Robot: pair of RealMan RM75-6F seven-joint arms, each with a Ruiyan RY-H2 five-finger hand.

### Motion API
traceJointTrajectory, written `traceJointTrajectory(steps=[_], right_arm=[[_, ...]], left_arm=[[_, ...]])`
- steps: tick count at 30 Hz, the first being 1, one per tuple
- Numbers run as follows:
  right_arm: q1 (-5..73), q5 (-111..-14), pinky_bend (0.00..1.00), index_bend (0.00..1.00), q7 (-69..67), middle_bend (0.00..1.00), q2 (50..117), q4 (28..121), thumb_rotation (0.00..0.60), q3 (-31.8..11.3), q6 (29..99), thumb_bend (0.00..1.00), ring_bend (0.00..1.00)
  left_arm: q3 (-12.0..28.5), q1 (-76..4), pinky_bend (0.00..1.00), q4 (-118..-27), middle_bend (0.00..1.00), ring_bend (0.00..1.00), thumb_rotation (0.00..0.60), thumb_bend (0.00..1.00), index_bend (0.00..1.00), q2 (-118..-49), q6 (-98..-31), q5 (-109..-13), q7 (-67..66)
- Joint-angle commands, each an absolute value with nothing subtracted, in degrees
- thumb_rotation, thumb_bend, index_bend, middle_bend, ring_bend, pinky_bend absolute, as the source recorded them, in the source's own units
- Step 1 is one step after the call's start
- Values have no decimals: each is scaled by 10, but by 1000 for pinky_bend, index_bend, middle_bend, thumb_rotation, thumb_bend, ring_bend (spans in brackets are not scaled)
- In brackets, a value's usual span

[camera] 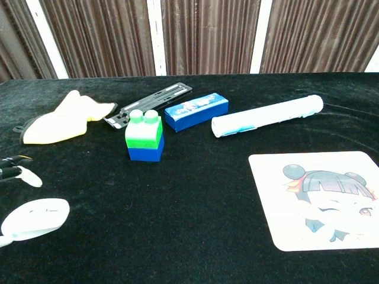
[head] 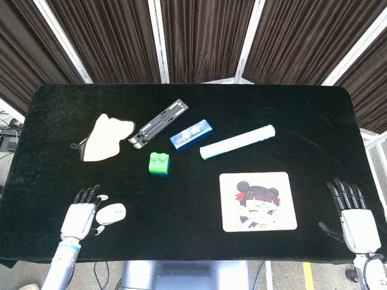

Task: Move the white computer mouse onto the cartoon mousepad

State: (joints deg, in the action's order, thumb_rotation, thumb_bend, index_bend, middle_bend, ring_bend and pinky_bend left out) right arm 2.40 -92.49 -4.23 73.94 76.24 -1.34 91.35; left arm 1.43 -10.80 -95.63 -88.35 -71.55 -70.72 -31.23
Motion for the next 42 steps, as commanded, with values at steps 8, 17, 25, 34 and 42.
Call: traceJointTrajectory(steps=[8,17,25,34,42], right_arm=[[24,-921,0,0,-47,0,738,764,600,-14,910,100,0],[24,-920,0,0,-49,0,737,765,600,-14,909,102,0],[23,-920,0,0,-49,0,739,764,600,-14,908,103,0],[23,-916,0,0,-50,0,740,763,600,-17,910,103,0],[24,-906,0,0,-49,0,744,759,600,-22,904,105,0]], left_arm=[[19,-121,0,-953,0,0,600,176,376,-910,-714,-676,-353],[13,-126,0,-951,0,0,600,231,411,-916,-716,-665,-364],[14,-132,0,-963,0,0,600,263,426,-910,-724,-685,-350],[35,-164,0,-991,0,0,600,265,426,-897,-710,-700,-361],[70,-230,0,-1010,0,0,600,265,427,-876,-643,-705,-361]])
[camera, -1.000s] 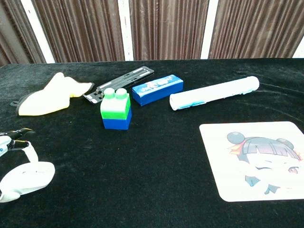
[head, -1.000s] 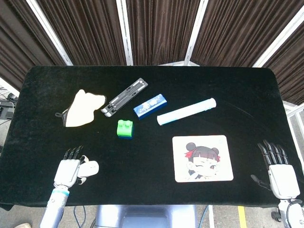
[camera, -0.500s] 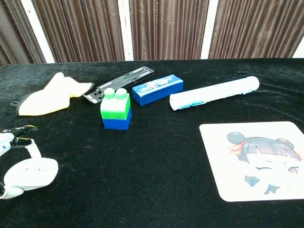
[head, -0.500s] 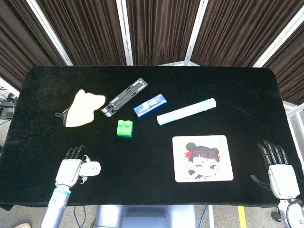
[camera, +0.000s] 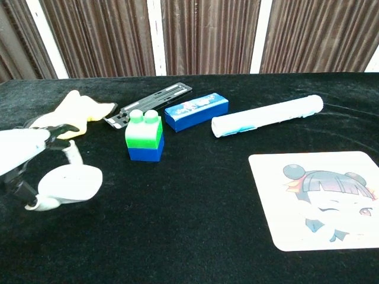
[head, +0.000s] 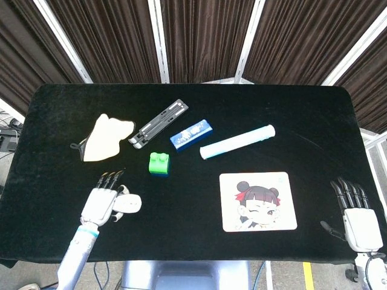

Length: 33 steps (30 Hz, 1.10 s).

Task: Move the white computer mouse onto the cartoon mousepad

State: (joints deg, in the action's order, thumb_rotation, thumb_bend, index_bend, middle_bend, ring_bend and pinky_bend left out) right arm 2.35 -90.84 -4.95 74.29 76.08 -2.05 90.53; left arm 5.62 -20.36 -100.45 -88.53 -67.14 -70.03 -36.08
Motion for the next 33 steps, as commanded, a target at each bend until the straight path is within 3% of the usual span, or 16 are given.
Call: traceJointTrajectory(steps=[1,12,25,33], right_arm=[[24,-905,0,0,-49,0,745,759,600,-23,904,105,0],[24,-885,0,0,-60,0,749,755,600,-33,898,109,0],[26,-862,0,0,-76,0,747,746,600,-43,879,111,0],[29,-847,0,0,-90,0,746,741,600,-49,866,111,0]], left_arm=[[73,-240,0,-1011,0,0,600,264,427,-872,-631,-706,-359],[98,-336,0,-973,0,0,600,263,438,-890,-555,-738,-369],[160,-427,0,-917,0,0,600,264,439,-996,-519,-601,-432],[191,-508,0,-830,0,0,600,263,439,-1090,-501,-529,-471]])
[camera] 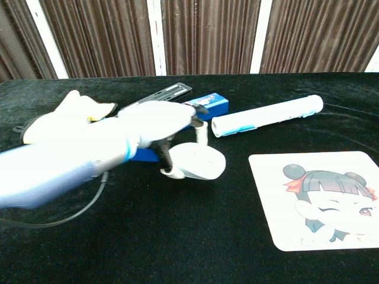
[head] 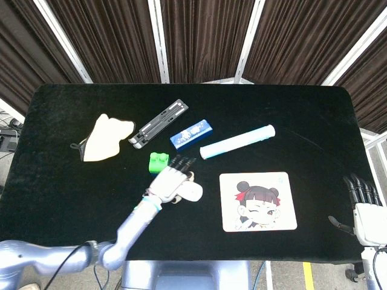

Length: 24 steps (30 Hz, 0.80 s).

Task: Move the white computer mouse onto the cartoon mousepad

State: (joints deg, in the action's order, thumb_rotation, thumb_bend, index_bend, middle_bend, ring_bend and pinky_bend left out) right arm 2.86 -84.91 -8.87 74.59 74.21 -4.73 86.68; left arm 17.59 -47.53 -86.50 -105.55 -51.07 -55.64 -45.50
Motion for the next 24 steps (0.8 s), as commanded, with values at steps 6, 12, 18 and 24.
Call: traceJointTrajectory(steps=[6,12,18,24], right_arm=[[28,-836,0,0,-97,0,745,739,600,-52,860,110,0],[27,-830,0,0,-105,0,744,738,600,-56,858,110,0],[25,-829,0,0,-112,0,742,739,600,-59,862,111,0],[24,-829,0,0,-113,0,741,739,600,-60,864,111,0]], left_arm=[[204,-555,0,-776,0,0,600,263,439,-1131,-488,-506,-483],[208,-586,0,-736,0,0,600,265,439,-1163,-482,-488,-487],[206,-610,0,-695,0,0,600,264,336,-1195,-485,-463,-486],[203,-619,0,-690,0,0,600,166,84,-1202,-495,-447,-483]])
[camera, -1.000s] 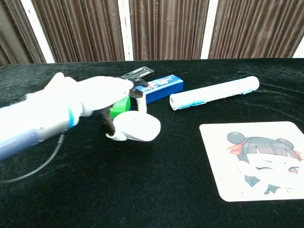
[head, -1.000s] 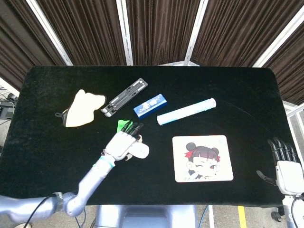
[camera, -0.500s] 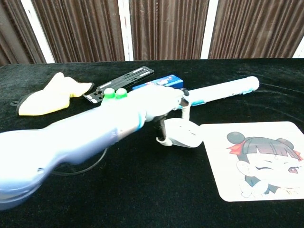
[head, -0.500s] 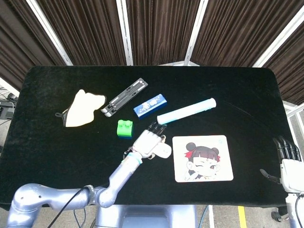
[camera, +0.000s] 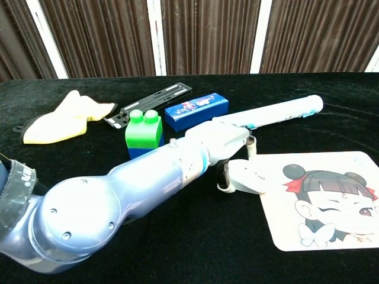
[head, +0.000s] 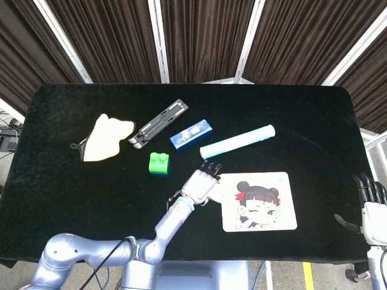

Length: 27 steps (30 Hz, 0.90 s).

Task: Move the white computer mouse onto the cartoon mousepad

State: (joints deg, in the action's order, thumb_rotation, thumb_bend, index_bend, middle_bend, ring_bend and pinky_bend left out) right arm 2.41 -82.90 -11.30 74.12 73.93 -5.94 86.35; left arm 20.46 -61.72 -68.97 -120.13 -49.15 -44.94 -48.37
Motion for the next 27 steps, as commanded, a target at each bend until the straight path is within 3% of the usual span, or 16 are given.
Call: traceJointTrajectory(steps=[1,10,16,27], right_arm=[[24,-829,0,0,-112,0,741,740,600,-60,865,111,0],[23,-834,0,0,-103,0,742,742,600,-57,868,112,0],[22,-840,0,0,-94,0,743,748,600,-53,870,112,0],[21,-840,0,0,-81,0,742,758,600,-50,867,112,0]], left_arm=[[202,-619,0,-691,0,0,600,145,69,-1201,-496,-447,-481],[194,-594,0,-743,0,0,600,117,50,-1155,-525,-452,-451],[160,-534,0,-845,0,0,600,118,47,-1050,-570,-495,-416],[48,-387,0,-1003,0,0,600,117,31,-825,-663,-643,-287]])
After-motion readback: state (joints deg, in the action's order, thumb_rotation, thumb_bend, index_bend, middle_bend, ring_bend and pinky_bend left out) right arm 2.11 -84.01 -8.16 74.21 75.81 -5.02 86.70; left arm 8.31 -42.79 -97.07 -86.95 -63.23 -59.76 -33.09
